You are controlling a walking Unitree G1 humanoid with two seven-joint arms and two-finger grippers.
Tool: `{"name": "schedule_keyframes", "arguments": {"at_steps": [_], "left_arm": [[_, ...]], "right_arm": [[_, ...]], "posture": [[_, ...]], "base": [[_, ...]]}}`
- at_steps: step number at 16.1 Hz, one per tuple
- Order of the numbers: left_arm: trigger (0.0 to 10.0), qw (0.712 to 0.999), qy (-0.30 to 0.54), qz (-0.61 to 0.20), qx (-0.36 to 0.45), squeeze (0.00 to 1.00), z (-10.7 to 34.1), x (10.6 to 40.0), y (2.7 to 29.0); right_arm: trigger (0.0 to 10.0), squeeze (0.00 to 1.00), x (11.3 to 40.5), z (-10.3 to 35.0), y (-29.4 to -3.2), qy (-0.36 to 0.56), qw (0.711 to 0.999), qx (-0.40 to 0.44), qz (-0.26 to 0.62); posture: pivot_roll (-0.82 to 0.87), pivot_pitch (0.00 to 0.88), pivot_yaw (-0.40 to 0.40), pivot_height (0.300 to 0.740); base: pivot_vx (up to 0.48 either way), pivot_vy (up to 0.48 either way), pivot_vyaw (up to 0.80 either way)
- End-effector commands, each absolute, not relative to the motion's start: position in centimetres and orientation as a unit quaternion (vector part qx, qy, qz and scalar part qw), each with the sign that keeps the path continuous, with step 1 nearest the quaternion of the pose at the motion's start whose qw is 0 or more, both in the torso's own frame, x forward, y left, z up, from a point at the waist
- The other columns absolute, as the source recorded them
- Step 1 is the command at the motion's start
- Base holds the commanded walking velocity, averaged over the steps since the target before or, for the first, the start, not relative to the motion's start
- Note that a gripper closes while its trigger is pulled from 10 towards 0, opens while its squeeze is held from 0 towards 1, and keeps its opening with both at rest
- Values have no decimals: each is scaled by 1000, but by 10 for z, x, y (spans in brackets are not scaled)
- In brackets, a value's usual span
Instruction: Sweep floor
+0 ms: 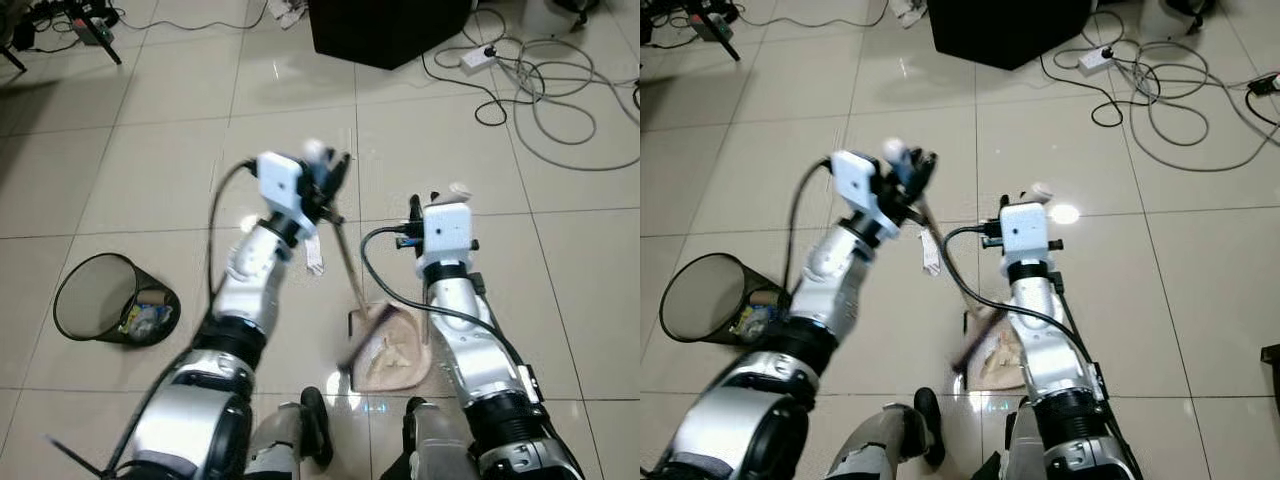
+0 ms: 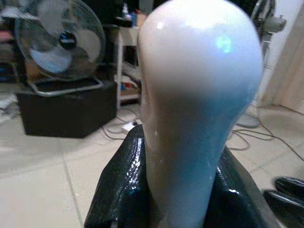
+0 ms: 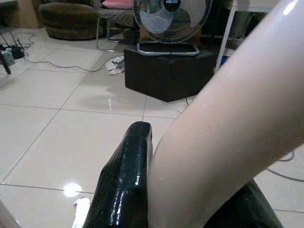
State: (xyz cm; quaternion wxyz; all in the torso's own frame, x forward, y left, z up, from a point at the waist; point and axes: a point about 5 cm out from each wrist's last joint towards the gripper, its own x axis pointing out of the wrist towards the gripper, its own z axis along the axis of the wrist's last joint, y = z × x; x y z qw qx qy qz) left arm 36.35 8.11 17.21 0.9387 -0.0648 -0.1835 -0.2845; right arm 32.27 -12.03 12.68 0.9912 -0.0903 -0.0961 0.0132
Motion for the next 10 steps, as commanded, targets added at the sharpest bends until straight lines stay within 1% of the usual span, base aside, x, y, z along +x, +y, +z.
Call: {"name": "schedule_keyframes", "arguments": {"at_steps": [1,3,5,6,7,8,10], "left_arm": [[10000,942,-197,-265,-55,0,181,367,96],[10000,948,-199,-249,-25,0,185,370,115],[10000,956,-198,-214,16,0,189,372,142],[10000,960,-187,-205,24,0,187,373,150],[10000,967,-169,-186,50,0,185,372,166],[10000,973,-141,-164,83,0,182,370,183],[10000,976,-133,-134,106,0,178,357,207]], "right_arm": [[10000,0,318,113,-124,-66,995,-71,13],[10000,0,317,117,-135,-70,996,-47,4],[10000,0,316,123,-141,-80,996,-23,6],[10000,0,315,125,-143,-83,996,-17,7],[10000,0,315,131,-145,-83,996,-8,13],[10000,0,315,140,-143,-63,997,-21,45],[10000,0,315,172,-140,-92,993,-14,66]], "posture": [[-65,165,146,740],[-66,135,138,740],[-66,103,129,740],[-64,86,123,740],[-62,76,118,740],[-57,68,109,740],[-63,56,112,740]], "base": [[0,0,0],[0,0,0],[0,0,0],[0,0,0],[0,0,0],[0,0,0],[0,0,0]]}}
